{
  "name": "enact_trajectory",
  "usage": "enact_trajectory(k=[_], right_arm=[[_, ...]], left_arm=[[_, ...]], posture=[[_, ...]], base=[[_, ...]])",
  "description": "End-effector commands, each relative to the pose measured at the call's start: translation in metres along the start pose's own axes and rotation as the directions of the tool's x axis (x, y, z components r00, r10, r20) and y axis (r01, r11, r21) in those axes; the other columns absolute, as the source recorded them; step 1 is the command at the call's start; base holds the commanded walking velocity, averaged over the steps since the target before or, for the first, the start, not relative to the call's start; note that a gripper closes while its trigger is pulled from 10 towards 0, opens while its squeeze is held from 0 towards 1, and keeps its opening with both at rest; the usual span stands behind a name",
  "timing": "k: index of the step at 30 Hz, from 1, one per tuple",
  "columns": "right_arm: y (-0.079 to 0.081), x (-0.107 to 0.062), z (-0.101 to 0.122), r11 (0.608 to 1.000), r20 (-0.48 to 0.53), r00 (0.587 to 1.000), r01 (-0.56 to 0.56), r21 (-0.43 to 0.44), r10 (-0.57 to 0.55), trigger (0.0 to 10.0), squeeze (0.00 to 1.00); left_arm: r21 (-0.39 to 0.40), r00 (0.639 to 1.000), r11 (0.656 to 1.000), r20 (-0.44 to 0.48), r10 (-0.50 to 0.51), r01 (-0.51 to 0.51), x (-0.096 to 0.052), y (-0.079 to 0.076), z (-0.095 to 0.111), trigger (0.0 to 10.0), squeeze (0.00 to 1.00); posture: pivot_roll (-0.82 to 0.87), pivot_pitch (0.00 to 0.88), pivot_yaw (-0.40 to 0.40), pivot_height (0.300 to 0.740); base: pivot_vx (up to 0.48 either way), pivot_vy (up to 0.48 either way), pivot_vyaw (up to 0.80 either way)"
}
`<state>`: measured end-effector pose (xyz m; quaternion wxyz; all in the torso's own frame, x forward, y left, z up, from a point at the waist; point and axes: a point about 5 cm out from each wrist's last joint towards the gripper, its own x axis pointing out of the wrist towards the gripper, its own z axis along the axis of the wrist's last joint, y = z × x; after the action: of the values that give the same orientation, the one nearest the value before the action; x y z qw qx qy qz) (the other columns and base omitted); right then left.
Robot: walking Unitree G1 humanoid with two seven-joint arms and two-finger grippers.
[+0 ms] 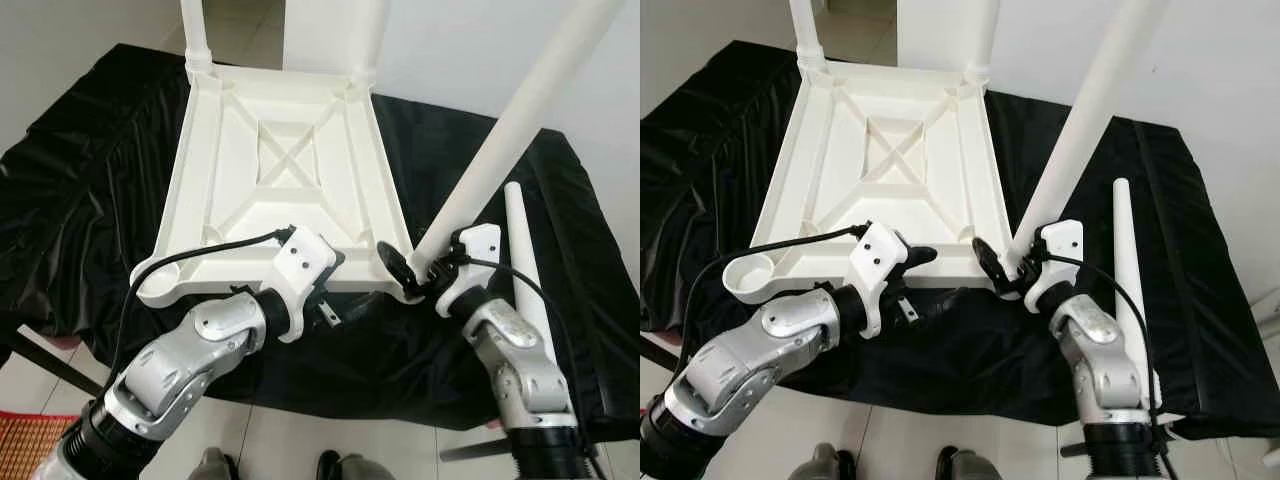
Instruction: Building children table
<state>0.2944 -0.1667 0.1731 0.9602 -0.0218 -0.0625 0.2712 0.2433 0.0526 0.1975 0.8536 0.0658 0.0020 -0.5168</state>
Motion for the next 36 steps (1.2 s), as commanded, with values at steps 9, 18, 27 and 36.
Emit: enact_trajectory(k=[9,18,27,36], right_arm=[[-0.009,-0.001,-0.01,0.998,-0.057,0.996,-0.065,-0.001,0.065,0.0,0.0],[-0.014,-0.009,-0.015,1.0,-0.062,0.998,-0.006,0.025,0.007,10.0,0.0],[-0.013,-0.005,-0.015,0.971,-0.045,0.97,0.238,0.002,-0.238,10.0,0.0],[0.0,-0.01,-0.018,0.865,-0.059,0.865,0.501,0.037,-0.499,10.0,0.0]], left_arm=[[-0.006,0.993,0.993,-0.006,-0.114,0.114,0.0,-0.007,0.0,10.0,0.0],[-0.006,0.992,0.992,-0.007,-0.123,0.123,0.0,-0.009,0.0,10.0,0.0],[-0.011,0.993,0.993,-0.005,-0.121,0.121,0.0,-0.011,-0.001,10.0,0.0],[-0.013,0.992,0.992,-0.012,-0.123,0.123,-0.001,-0.011,-0.002,10.0,0.0]], posture=[[0.05,0.164,-0.078,0.74],[0.05,0.163,-0.08,0.74],[0.05,0.161,-0.088,0.74],[0.06,0.154,-0.09,0.74]], base=[[0.0,0.0,0.0],[0.0,0.0,0.0],[0.0,0.0,0.0],[0.0,0.0,0.0]])
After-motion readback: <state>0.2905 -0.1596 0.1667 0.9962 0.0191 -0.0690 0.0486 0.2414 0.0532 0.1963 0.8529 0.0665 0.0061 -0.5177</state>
